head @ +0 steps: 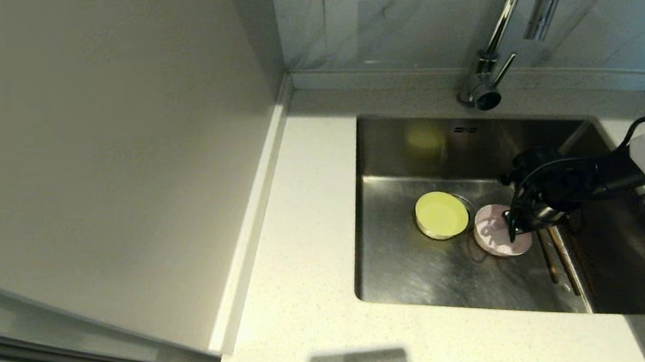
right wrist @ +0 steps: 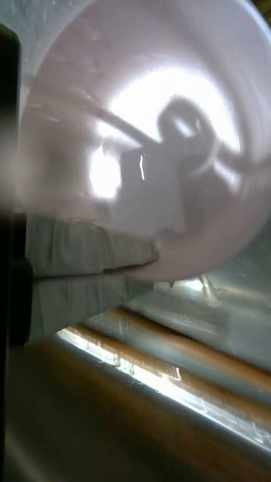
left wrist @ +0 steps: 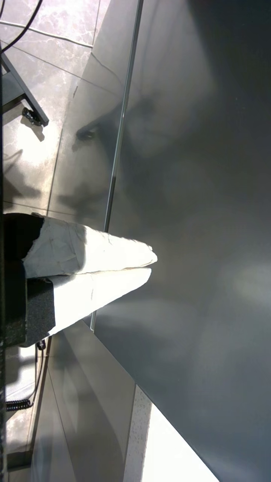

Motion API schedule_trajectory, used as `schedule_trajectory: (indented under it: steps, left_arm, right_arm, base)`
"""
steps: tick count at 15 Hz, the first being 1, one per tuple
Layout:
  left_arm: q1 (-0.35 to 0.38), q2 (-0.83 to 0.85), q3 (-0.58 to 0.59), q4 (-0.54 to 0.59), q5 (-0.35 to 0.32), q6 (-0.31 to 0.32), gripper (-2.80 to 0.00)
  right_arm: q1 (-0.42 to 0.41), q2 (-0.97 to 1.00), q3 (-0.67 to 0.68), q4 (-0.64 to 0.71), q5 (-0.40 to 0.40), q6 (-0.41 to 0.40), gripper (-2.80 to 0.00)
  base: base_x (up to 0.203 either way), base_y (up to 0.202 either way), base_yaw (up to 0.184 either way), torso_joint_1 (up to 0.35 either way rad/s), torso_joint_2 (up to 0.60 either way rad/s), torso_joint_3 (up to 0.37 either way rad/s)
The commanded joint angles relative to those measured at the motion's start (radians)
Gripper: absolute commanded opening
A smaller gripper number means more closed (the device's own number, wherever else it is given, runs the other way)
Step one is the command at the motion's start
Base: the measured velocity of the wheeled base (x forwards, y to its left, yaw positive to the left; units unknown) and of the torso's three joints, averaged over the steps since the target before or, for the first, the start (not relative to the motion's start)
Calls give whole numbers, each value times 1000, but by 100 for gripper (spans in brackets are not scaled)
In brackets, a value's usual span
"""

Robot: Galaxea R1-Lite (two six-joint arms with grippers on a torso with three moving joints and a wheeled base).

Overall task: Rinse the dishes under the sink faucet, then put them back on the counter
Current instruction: Put a bowl back to the table from the sink

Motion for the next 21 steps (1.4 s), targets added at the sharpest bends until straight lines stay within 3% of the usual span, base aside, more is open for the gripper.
schedule_trajectory:
  steps: [1,9,21]
  left_arm:
    - [0,-3,0,0,0,0,-280]
    - [0,-3,0,0,0,0,-280]
    - [0,-3,0,0,0,0,-280]
  right_arm:
    - [-9,-24,2,5,-4,-1,-280]
    - [-48,-170,62,8,-5,-1,-280]
    - [-67,-537,264,-26,-4,-4,-280]
  base:
    - [0,0,0,0,0,0]
    - [0,0,0,0,0,0]
    - [0,0,0,0,0,0]
